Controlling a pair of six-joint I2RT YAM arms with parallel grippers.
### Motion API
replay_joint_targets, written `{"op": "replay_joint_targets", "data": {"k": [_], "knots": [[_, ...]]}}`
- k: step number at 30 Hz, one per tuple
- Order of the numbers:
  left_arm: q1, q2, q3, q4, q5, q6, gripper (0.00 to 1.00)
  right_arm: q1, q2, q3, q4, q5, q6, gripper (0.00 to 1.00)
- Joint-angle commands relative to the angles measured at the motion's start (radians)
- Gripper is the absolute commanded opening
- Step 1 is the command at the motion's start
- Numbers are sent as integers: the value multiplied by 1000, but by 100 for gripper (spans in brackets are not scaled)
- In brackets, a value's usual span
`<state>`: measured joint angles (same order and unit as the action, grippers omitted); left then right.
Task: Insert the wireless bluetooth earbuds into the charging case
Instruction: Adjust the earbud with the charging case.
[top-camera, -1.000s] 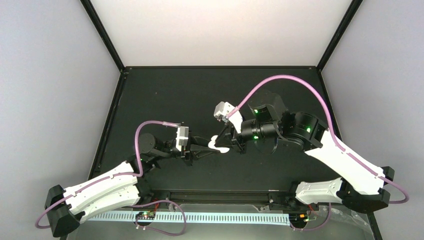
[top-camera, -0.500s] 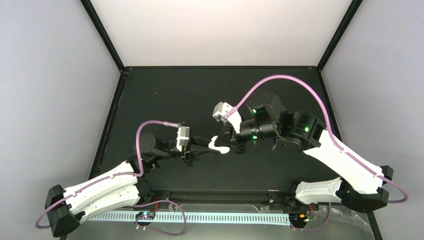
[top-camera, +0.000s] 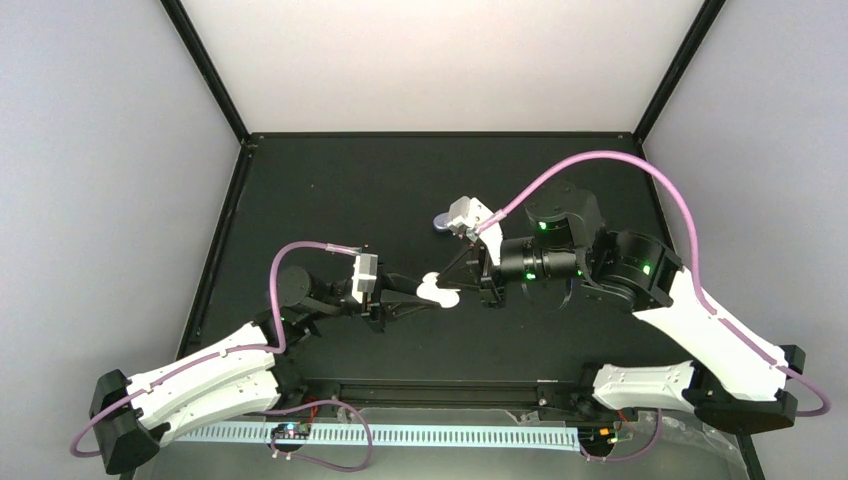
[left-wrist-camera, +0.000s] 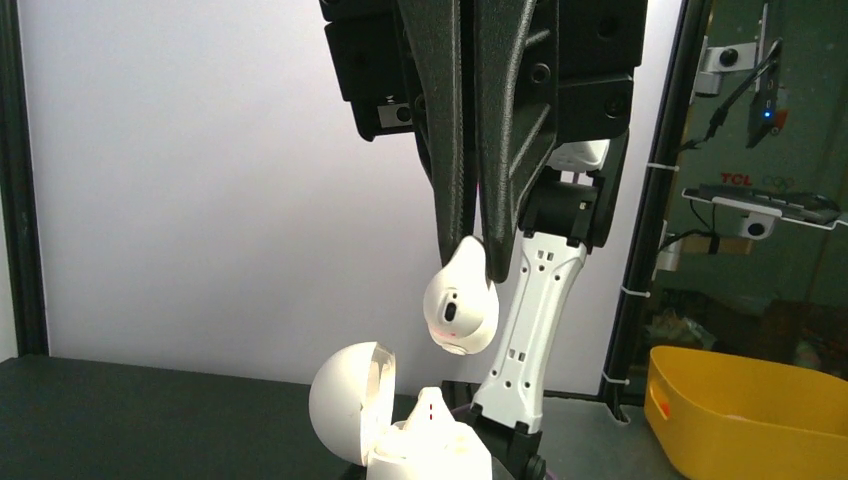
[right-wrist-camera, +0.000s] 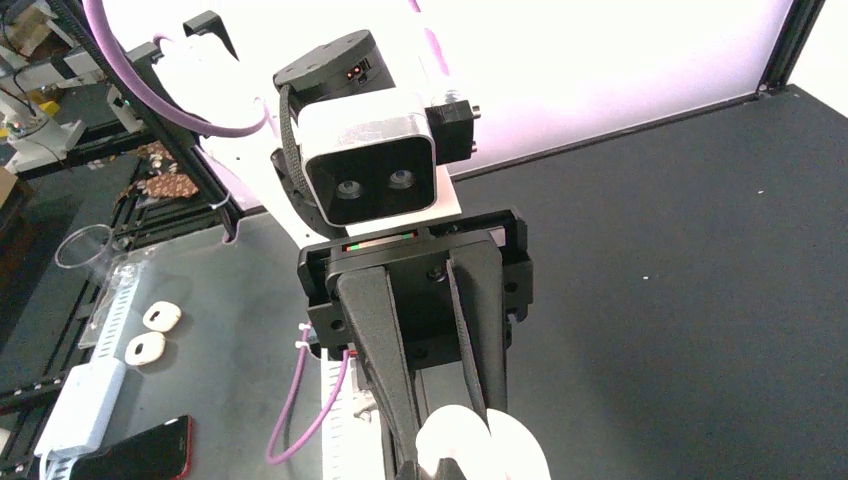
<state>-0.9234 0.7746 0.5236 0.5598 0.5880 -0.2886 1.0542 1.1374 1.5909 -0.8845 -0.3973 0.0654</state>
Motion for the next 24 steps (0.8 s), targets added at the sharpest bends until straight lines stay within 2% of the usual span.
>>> {"op": "replay_joint_targets", "data": {"k": [1,24], "knots": [[0,-2,36,26,24,-1,2,6,-3,-11,25,3,17,1],[0,-11,42,101,26,-40,2,5,-4,-68,65,6,32,1]]}}
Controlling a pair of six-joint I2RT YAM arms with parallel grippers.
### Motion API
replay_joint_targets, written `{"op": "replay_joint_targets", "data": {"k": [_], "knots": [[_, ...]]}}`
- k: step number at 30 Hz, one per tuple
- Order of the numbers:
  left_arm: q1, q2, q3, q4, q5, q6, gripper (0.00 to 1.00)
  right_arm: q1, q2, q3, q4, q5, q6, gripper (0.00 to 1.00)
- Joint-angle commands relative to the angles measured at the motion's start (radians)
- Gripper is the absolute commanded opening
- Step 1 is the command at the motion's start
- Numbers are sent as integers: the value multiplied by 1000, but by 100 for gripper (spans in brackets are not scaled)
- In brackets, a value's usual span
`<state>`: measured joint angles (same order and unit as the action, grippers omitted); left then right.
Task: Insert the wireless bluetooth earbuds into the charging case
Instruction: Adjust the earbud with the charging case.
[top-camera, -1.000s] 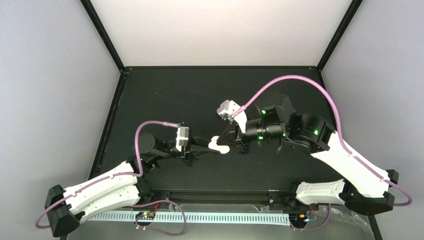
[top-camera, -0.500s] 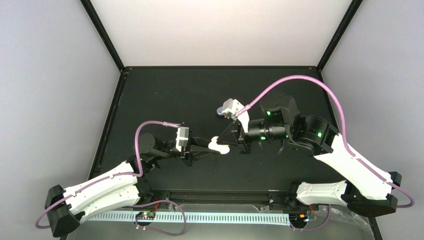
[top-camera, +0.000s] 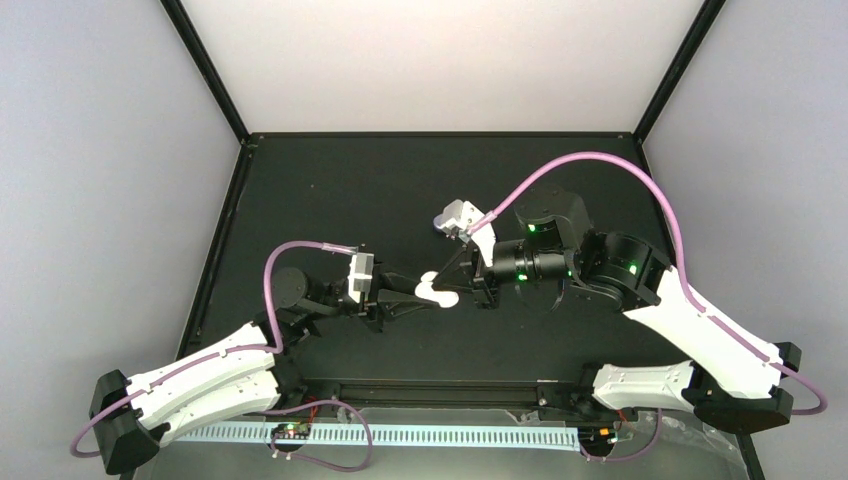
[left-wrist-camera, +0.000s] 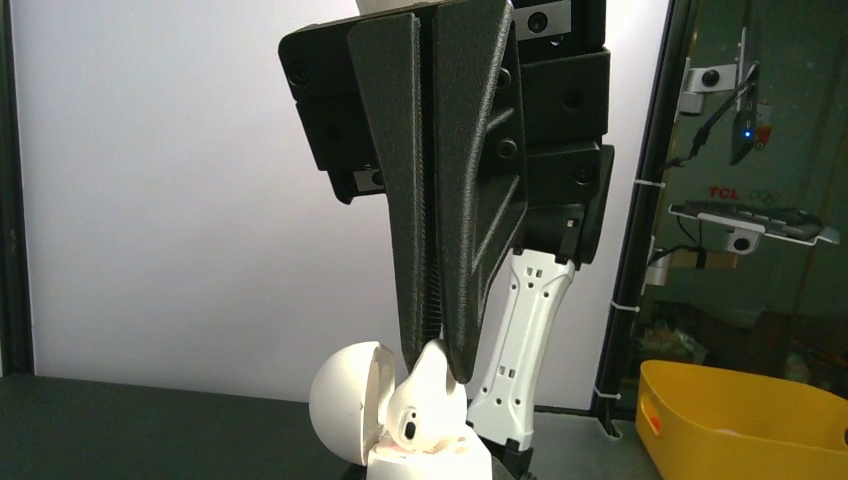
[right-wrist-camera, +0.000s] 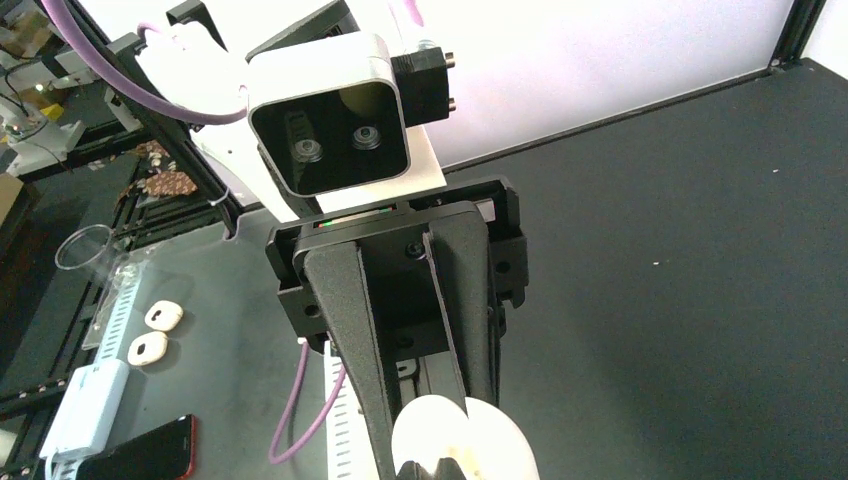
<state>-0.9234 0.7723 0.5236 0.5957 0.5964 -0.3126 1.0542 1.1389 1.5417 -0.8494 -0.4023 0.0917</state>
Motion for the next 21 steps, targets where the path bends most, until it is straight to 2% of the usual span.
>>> {"op": "replay_joint_targets", "data": {"k": [1,11,21], "knots": [[0,-7,42,68,18,-19,1,6,-7,-22,33,11,8,1],[0,0,47,104,17,-36,2,6,-11,-37,56,0,22,1],[0,-2,51,115,-10,-32,2,6,7,-13,-4,0,22,1]]}}
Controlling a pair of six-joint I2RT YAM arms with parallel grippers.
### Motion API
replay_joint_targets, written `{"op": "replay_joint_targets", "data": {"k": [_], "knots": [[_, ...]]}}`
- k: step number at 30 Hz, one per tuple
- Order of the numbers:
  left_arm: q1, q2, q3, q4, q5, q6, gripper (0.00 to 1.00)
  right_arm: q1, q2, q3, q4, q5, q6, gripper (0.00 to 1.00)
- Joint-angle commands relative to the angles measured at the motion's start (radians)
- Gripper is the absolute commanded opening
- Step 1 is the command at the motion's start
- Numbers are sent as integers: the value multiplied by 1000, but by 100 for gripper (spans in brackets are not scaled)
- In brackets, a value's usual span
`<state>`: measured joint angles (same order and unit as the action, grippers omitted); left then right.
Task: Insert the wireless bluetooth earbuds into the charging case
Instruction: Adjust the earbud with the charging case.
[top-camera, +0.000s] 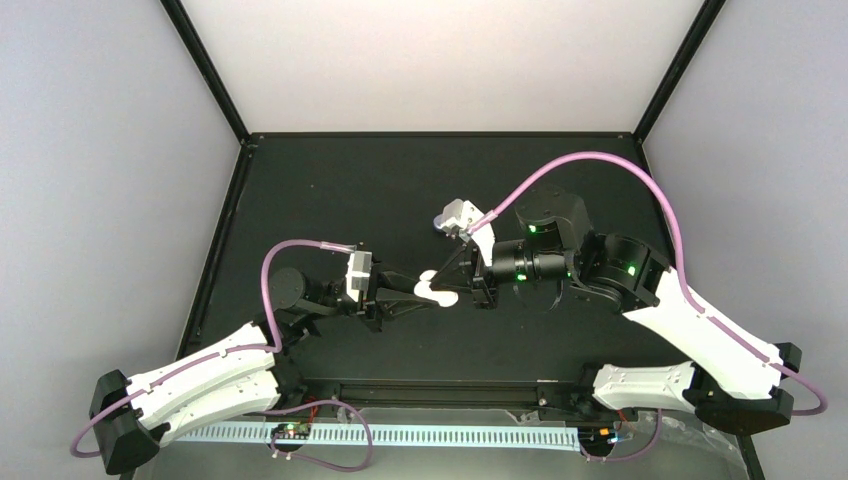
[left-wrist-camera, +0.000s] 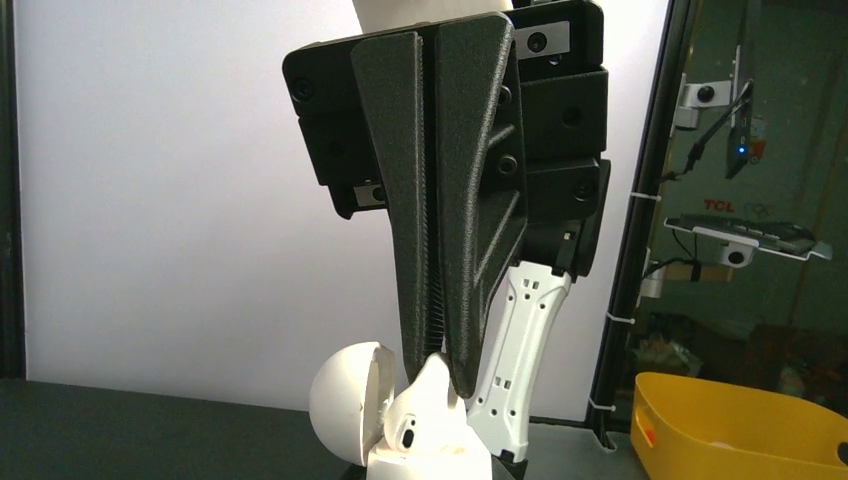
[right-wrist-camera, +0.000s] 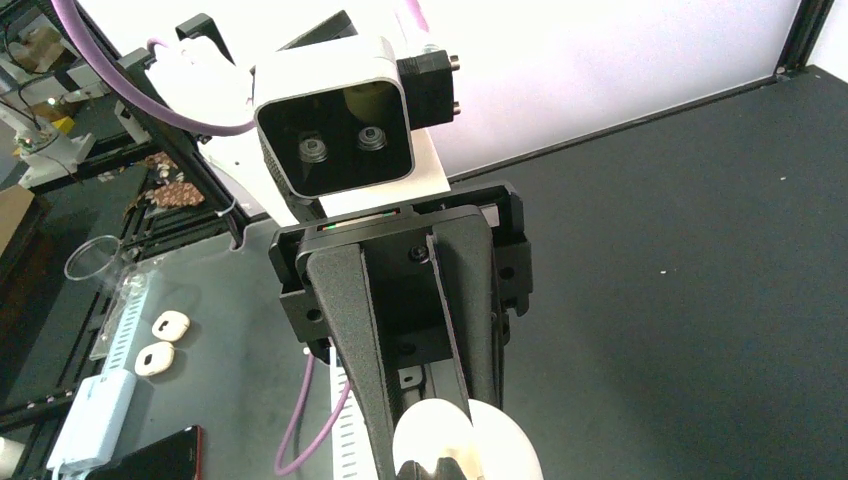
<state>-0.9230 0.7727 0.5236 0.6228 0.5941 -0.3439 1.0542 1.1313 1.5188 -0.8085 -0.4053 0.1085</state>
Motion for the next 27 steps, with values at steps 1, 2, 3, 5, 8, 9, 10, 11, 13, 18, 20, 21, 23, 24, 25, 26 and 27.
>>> {"op": "replay_joint_targets", "data": {"k": [1,2,3,5,8,9,10,11,13,18,20,21,23,24,25,26,27], "knots": [[0,-1,52,91,-11,0,2,6,19,12,-52,2,5,1],[0,-1,52,93,-13,0,1,5,22,15,-59,2,4,1],[0,-2,52,94,-16,0,2,6,23,17,-66,2,2,1],[0,-4,53,92,-21,4,1,5,28,26,-81,0,-4,1],[-1,-7,53,85,-27,11,1,6,31,39,-100,0,-14,1],[-1,-7,52,85,-29,12,1,5,32,42,-104,-3,-18,1],[0,-7,52,86,-28,12,1,5,34,44,-108,-9,-18,1],[0,-7,52,87,-29,12,2,6,37,46,-111,-17,-18,1],[0,-7,52,93,-29,12,2,6,46,47,-114,-23,-9,1],[0,-6,59,111,-31,9,1,6,54,32,-91,-22,5,1],[-1,-5,67,111,-30,12,2,6,59,34,-94,-11,5,1],[-1,-5,71,112,-30,12,2,6,62,37,-98,-4,2,1],[-1,-6,76,112,-31,15,2,6,67,42,-111,14,0,1],[-1,-8,77,111,-33,16,1,6,69,45,-120,25,-3,1],[0,-10,78,111,-36,18,2,5,71,49,-132,36,-5,1],[0,-13,78,109,-41,21,2,6,74,57,-143,49,-7,1],[0,-15,76,107,-45,23,1,6,77,64,-157,61,-9,1]]}}
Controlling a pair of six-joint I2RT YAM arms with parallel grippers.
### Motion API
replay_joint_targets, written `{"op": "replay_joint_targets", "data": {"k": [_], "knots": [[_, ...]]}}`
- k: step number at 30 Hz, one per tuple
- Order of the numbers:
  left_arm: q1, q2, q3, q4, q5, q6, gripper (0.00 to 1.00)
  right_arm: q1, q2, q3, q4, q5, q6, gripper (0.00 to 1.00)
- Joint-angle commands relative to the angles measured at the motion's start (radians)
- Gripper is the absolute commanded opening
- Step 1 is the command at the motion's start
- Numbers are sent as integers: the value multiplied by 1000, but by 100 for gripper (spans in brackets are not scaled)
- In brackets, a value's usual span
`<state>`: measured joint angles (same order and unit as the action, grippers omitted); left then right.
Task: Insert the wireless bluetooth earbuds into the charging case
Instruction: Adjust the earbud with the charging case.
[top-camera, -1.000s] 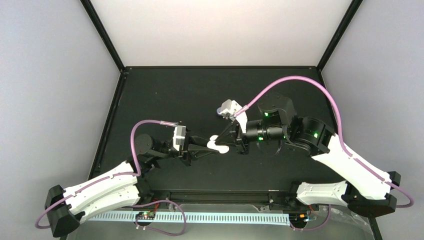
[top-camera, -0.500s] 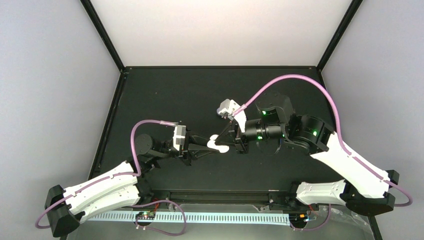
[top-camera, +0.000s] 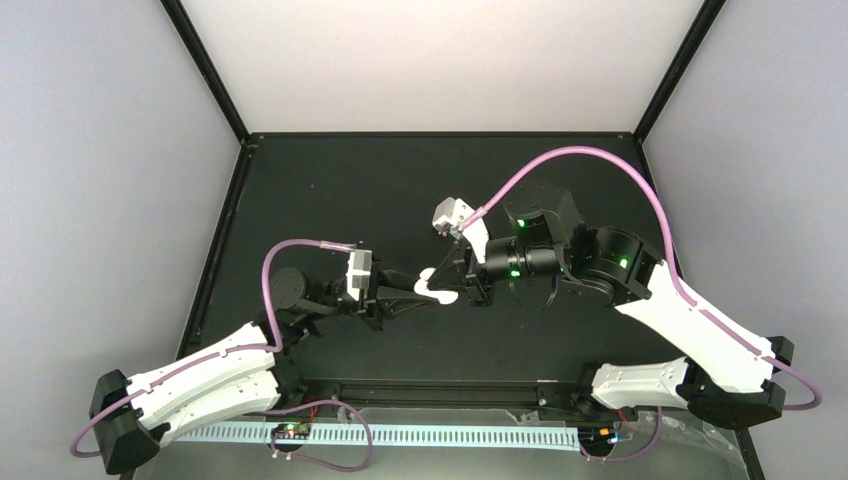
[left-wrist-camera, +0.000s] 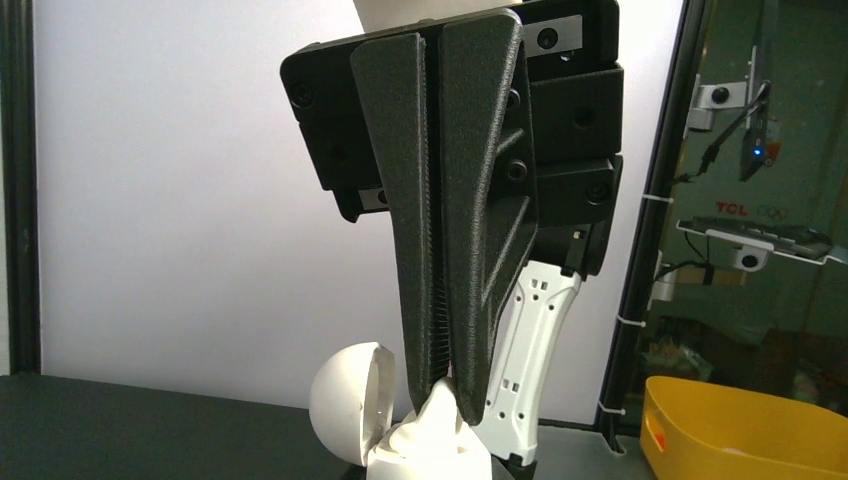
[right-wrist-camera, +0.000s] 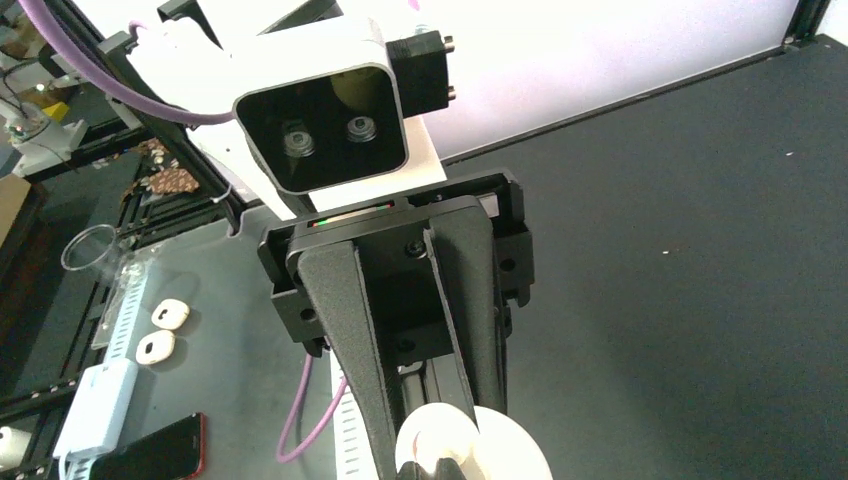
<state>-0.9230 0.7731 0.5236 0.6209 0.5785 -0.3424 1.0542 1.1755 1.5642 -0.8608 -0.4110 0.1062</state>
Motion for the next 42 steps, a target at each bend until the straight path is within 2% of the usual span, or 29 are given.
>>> {"op": "replay_joint_targets", "data": {"k": [1,16,21,28,33,38,42], "knots": [[0,-19,76,106,-34,25,2,6,34,23,-117,77,-9,1],[0,-17,92,140,-45,28,2,6,67,36,-168,112,-7,1],[0,-12,84,112,-38,34,2,5,38,49,-132,115,9,16],[0,-5,74,83,-9,34,2,4,9,91,-109,129,29,31],[0,-10,66,76,-8,31,2,4,-21,160,-105,122,38,49],[0,-10,62,80,-1,26,2,4,-30,200,-124,154,30,57],[-1,-12,62,83,8,25,2,4,-39,180,-115,218,23,59]]}}
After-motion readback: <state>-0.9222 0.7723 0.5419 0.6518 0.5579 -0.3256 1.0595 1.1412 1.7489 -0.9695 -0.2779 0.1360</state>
